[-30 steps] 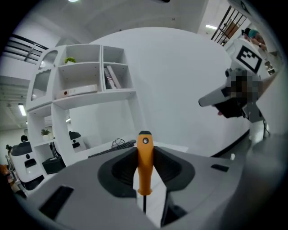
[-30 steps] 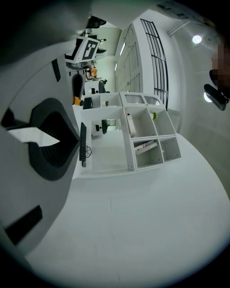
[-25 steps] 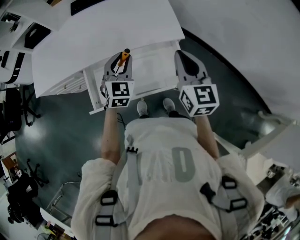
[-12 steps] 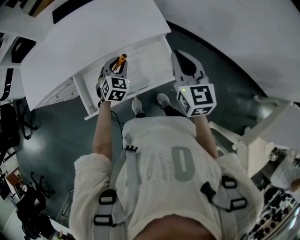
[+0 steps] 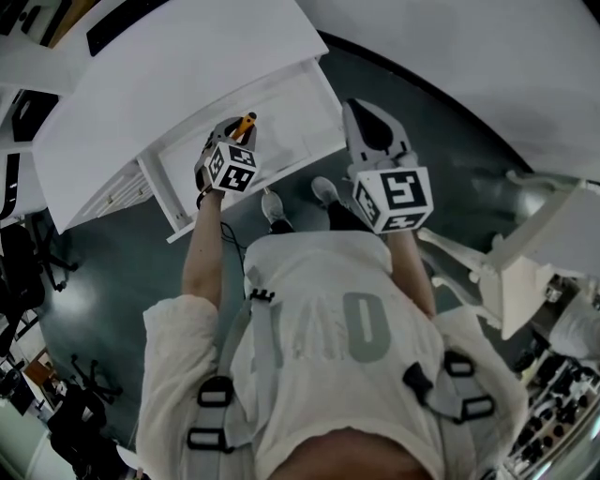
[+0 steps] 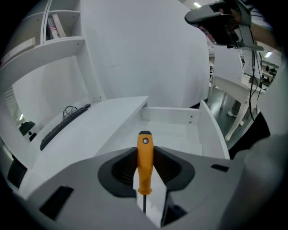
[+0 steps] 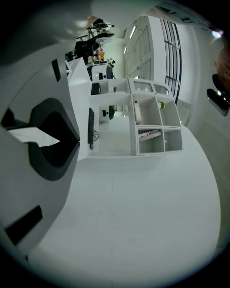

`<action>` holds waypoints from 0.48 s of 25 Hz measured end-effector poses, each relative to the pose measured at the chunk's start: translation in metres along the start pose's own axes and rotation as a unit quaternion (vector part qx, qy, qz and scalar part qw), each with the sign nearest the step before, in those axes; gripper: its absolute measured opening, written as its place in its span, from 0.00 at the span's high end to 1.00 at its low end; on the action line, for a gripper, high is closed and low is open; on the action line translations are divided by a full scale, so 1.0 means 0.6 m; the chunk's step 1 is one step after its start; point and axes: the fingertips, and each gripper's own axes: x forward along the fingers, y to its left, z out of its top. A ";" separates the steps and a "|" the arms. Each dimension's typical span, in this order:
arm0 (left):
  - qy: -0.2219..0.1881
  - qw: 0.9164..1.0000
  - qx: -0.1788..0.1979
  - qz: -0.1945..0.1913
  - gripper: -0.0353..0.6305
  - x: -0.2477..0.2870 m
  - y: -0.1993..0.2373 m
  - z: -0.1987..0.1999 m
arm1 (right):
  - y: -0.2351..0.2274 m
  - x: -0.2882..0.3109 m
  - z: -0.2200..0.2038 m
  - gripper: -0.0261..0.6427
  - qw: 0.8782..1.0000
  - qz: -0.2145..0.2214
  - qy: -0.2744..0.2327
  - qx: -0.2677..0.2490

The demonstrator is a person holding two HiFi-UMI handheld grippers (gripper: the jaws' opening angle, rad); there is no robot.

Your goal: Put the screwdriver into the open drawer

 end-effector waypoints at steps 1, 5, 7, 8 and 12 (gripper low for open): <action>0.006 1.000 0.002 -0.006 0.78 0.004 -0.007 -0.005 | -0.002 -0.003 -0.003 0.96 1.000 -0.002 0.002 0.003; 0.024 0.999 0.002 -0.022 0.78 0.019 -0.022 -0.023 | -0.006 -0.010 -0.015 0.96 1.000 -0.011 0.009 0.012; 0.033 0.999 0.002 -0.029 0.78 0.027 -0.027 -0.030 | -0.007 -0.012 -0.018 0.96 1.000 -0.013 0.012 0.013; 0.039 0.999 0.002 -0.035 0.78 0.031 -0.030 -0.034 | -0.008 -0.014 -0.020 0.96 1.000 -0.014 0.013 0.014; 0.068 0.996 0.012 -0.056 0.78 0.049 -0.043 -0.052 | -0.013 -0.016 -0.027 0.96 1.000 -0.019 0.016 0.016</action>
